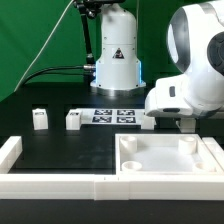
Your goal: Assemble one leg
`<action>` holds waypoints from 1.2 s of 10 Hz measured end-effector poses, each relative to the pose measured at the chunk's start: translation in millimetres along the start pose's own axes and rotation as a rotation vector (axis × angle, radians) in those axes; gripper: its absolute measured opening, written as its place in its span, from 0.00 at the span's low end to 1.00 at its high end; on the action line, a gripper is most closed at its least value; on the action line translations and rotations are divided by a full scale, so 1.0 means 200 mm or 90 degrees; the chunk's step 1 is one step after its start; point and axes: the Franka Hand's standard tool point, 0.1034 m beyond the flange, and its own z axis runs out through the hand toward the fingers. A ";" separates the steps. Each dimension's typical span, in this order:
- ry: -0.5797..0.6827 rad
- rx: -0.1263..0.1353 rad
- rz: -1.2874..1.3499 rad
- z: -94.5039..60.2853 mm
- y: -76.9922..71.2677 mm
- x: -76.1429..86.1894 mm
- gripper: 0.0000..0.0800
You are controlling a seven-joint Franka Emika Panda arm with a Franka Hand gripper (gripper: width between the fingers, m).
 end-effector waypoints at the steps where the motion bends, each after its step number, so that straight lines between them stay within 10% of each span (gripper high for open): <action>1: 0.000 0.000 0.000 0.00 0.00 0.00 0.36; 7: 0.031 0.000 0.006 -0.30 0.03 -0.19 0.36; 12: 0.222 0.018 0.000 -0.32 0.00 -0.10 0.36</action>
Offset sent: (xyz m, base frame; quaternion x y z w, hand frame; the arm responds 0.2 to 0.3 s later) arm 0.0010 -0.0052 0.0572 -0.0028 -0.0170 0.0118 0.9998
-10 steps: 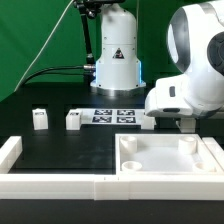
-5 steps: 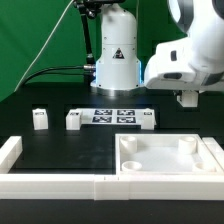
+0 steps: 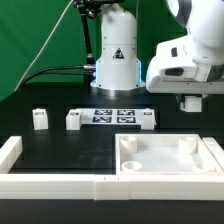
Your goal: Assemble one leg
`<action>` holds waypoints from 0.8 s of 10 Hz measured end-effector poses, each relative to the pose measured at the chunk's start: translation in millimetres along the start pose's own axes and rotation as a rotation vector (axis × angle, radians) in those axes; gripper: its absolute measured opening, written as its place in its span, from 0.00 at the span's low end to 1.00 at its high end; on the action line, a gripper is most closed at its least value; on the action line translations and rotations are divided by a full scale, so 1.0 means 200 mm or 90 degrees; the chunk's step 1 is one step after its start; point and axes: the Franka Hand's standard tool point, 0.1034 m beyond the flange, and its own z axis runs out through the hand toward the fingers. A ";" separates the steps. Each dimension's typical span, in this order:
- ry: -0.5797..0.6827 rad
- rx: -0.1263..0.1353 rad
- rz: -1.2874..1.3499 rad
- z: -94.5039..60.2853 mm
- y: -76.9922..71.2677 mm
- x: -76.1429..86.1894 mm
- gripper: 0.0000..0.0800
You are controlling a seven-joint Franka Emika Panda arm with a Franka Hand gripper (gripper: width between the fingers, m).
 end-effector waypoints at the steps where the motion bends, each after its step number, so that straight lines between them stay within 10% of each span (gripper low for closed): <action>1: 0.067 0.006 -0.004 0.00 -0.01 0.00 0.36; 8: 0.434 0.055 -0.027 -0.20 -0.01 0.09 0.36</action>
Offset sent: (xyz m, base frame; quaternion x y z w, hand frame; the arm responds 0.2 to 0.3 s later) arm 0.0182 -0.0135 0.0199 0.0088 0.1685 -0.0292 0.9852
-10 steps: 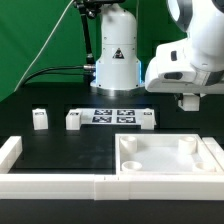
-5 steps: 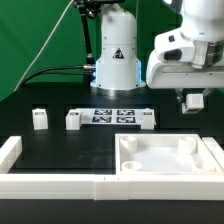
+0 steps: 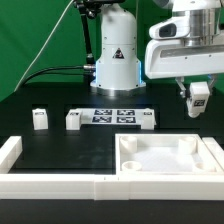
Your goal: Assemble one leg
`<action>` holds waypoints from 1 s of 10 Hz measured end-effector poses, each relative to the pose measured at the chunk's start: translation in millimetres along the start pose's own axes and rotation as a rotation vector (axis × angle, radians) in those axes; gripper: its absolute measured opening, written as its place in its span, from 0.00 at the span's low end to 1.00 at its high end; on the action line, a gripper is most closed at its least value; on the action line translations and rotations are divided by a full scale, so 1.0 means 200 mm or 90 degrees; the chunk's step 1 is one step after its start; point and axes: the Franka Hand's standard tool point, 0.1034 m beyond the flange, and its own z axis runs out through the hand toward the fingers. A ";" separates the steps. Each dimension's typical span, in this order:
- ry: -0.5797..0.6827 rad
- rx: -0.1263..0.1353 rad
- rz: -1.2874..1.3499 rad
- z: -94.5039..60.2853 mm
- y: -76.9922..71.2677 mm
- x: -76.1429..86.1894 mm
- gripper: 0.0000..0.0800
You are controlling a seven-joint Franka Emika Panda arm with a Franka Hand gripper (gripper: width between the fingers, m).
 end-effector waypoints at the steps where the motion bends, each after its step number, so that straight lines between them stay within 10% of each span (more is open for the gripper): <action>1: -0.005 -0.001 -0.002 0.01 0.00 -0.04 0.36; 8: 0.039 0.000 -0.087 -0.02 0.19 0.44 0.36; 10: 0.038 0.000 -0.087 -0.02 0.18 0.44 0.36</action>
Offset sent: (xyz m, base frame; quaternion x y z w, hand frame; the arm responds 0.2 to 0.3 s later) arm 0.0390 -0.0168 0.0134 0.0185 0.0049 -0.0459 0.9988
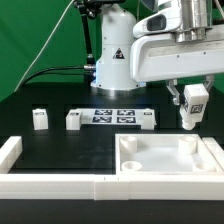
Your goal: Assemble one leg
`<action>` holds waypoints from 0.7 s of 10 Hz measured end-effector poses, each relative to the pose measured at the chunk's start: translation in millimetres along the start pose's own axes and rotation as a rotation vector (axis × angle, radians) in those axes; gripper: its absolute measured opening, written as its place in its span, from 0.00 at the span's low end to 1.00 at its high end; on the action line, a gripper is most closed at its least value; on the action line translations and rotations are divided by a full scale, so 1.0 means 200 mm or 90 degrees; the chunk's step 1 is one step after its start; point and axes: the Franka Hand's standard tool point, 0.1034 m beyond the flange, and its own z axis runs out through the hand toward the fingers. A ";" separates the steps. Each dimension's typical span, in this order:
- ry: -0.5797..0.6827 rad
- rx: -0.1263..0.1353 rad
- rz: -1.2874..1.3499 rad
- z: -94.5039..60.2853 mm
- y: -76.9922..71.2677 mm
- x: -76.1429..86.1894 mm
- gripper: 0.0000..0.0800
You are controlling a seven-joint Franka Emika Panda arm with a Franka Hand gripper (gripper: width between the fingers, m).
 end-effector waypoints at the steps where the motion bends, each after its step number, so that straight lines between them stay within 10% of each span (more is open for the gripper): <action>1: 0.000 0.000 0.000 0.00 0.00 0.00 0.36; 3: -0.001 0.000 -0.009 0.01 0.01 0.01 0.36; 7: -0.001 0.004 -0.007 0.03 0.08 0.30 0.36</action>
Offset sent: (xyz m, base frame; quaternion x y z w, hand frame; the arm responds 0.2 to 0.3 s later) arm 0.0363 -0.0172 -0.0095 -0.0150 0.0050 -0.0430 0.9990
